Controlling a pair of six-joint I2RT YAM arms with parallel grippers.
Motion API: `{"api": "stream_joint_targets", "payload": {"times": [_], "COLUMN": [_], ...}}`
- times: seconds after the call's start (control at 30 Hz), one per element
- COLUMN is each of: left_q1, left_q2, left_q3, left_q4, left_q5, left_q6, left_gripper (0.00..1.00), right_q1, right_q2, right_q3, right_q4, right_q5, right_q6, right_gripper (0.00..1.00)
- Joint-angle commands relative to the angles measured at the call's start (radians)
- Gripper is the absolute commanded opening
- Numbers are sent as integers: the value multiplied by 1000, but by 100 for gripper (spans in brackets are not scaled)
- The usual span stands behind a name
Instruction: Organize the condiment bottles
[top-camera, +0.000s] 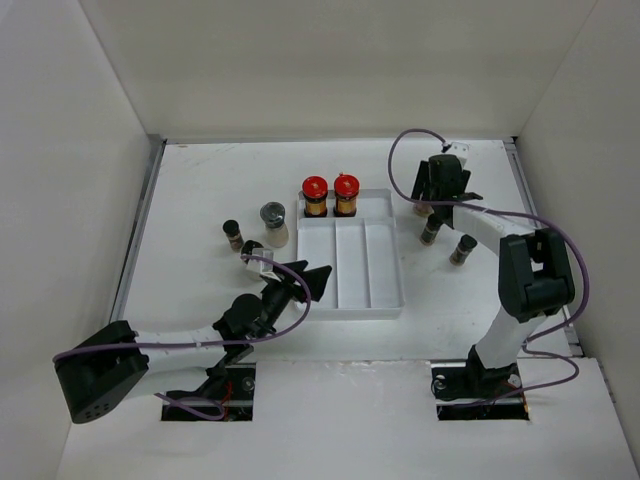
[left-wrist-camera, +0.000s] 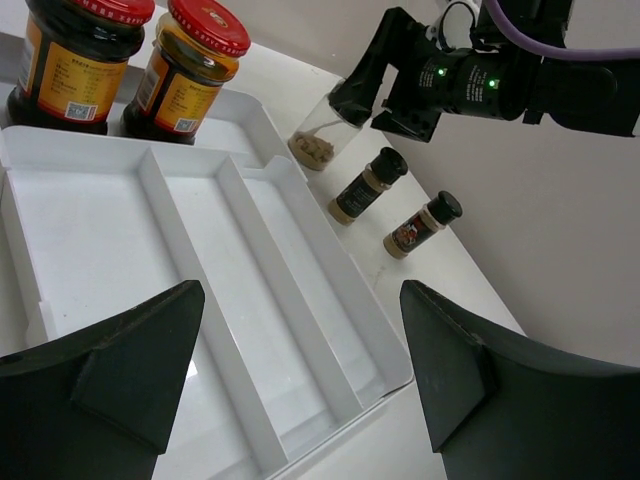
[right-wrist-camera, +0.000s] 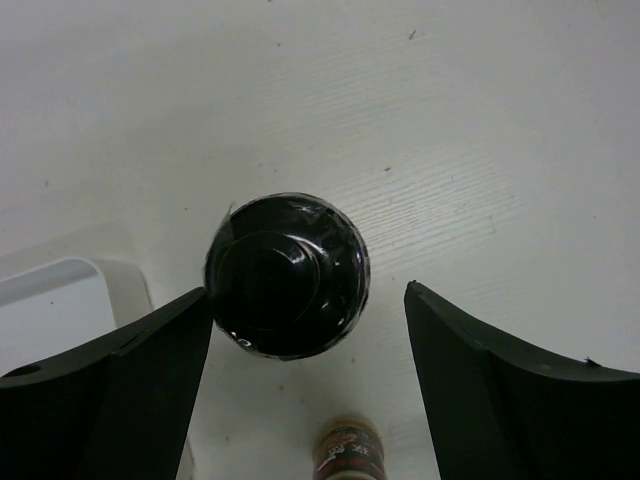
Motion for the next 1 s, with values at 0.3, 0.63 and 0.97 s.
{"api": "stream_joint_targets", "payload": {"times": [0.3,0.63,0.97], "left_q1": [5,11,10], "left_q2": [8,45,28], "left_q3": [24,30,29], "left_q4": [71,73,74], "left_q5": [6,5,11], "left_q6": [-12,-19,-21], "left_gripper": [79,79,79], "right_q1": [23,199,275], "right_q2": [-88,-116,23], "right_q3": [26,87,139], "right_q4": [170,184,200], "right_q5": [2,7,3], "right_q6": [-30,-38,8], "right_gripper": [48,46,47]}}
